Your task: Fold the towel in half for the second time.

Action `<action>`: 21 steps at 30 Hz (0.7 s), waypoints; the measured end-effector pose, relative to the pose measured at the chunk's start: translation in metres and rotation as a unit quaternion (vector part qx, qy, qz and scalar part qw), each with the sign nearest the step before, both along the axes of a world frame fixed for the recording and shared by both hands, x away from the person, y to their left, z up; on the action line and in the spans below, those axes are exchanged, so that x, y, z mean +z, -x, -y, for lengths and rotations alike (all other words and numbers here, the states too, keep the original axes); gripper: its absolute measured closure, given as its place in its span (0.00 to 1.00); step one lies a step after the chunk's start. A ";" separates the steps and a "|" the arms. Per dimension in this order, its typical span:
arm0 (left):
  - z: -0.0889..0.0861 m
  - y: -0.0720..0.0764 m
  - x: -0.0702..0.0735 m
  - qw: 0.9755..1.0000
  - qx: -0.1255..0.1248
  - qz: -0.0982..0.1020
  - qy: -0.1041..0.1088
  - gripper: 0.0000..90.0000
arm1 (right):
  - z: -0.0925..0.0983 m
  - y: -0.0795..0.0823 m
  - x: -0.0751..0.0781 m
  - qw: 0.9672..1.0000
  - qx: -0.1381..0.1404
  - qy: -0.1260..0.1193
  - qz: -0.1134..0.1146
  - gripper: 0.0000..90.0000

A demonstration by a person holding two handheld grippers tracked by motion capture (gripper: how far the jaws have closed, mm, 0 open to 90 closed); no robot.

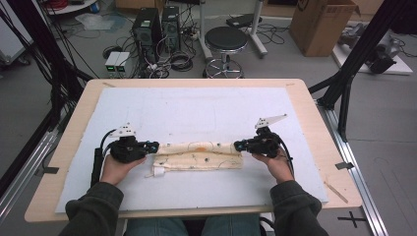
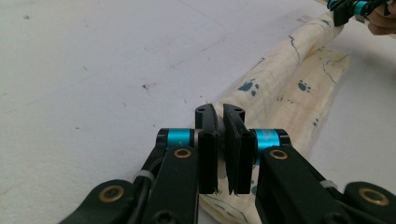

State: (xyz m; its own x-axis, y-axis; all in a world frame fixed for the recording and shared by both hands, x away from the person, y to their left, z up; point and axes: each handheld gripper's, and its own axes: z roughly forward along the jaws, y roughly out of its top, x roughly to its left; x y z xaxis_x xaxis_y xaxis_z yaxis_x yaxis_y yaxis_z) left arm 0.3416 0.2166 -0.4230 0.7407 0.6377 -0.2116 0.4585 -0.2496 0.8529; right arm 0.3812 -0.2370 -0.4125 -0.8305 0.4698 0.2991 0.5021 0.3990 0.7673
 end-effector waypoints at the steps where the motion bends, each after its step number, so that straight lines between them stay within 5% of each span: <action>1: 0.000 0.000 0.000 1.000 -0.001 0.000 -0.004 0.93 | 0.000 0.001 -0.001 1.000 0.001 0.003 -0.003 0.95; 21: 0.006 0.019 -0.007 0.999 -0.019 -0.001 -0.040 0.93 | 0.004 0.017 -0.015 1.000 0.005 0.012 -0.006 0.95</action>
